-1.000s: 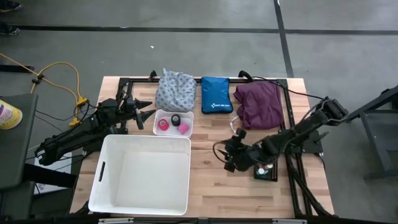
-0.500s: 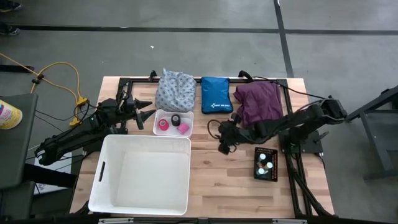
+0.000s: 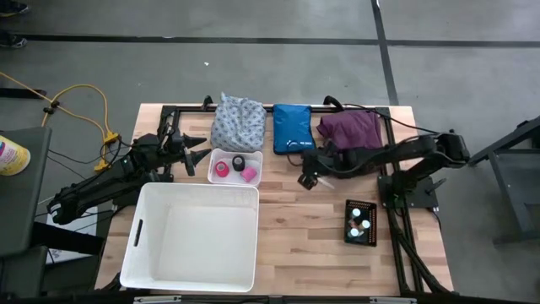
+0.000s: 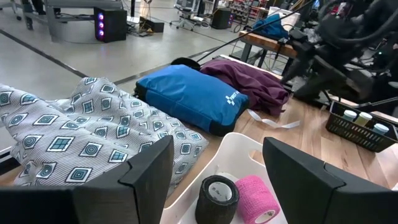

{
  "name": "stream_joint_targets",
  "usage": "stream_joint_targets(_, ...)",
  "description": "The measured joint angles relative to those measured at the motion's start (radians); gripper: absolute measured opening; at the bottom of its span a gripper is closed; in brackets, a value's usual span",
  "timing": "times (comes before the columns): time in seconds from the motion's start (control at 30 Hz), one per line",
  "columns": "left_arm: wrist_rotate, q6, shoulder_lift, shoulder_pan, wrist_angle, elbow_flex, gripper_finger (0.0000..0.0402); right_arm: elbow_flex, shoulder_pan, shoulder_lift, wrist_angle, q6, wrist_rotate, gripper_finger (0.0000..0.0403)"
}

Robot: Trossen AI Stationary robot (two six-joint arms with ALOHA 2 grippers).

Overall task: Pick & place medical supplies in basket/bin
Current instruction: Put the violet patient gown into the white laundry organizer

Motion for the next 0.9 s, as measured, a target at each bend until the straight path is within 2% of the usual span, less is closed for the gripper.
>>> stream_joint_targets(0.57, 0.000, 0.000, 0.000, 0.000, 0.000, 0.000, 0.0240, 0.000, -0.118, -0.002, -0.259, -0.029, -0.017, 0.0177)
stream_joint_targets(0.9, 0.000, 0.000, 0.000, 0.000, 0.000, 0.000, 0.0240, 0.000, -0.121, -0.002, -0.262, -0.047, -0.017, 0.0253)
